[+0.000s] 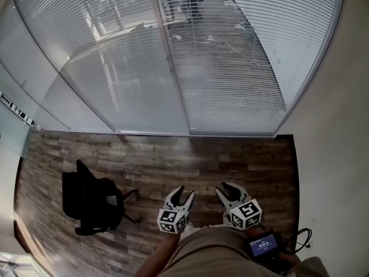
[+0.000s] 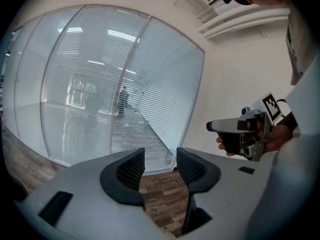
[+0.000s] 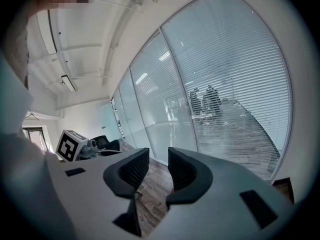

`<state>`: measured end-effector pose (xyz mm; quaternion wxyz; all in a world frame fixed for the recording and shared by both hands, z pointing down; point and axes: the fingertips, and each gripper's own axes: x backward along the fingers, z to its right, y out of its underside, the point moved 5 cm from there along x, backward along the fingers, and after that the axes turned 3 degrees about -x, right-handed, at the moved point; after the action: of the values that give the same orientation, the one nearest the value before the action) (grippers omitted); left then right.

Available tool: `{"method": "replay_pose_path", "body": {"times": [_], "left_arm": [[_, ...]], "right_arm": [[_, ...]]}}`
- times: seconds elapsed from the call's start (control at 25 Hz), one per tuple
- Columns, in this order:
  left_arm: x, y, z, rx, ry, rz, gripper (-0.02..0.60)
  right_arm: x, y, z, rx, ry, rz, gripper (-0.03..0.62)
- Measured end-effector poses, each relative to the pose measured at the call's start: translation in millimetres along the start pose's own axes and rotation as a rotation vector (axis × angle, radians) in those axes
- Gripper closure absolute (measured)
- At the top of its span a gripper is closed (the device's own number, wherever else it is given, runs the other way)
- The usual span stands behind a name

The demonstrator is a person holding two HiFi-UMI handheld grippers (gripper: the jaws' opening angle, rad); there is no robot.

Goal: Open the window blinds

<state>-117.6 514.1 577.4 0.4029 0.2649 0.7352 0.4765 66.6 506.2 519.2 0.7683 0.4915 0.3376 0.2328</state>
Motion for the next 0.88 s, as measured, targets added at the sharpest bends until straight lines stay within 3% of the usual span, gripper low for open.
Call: {"method": "replay_pose_path", "body": {"times": [0.64, 0.88], "left_arm": [[-10.4, -1.5, 0.7, 0.000, 0.002, -0.003, 0.370], [-12.7, 2.1, 0.0, 0.001, 0.006, -0.010, 0.370]], "right_arm": [[-5.2, 12.8, 4.1, -0.004, -0.008, -0.023, 0.470], [-3.3, 13.4, -0.8, 0.101, 0.003, -0.038, 0.474]]}}
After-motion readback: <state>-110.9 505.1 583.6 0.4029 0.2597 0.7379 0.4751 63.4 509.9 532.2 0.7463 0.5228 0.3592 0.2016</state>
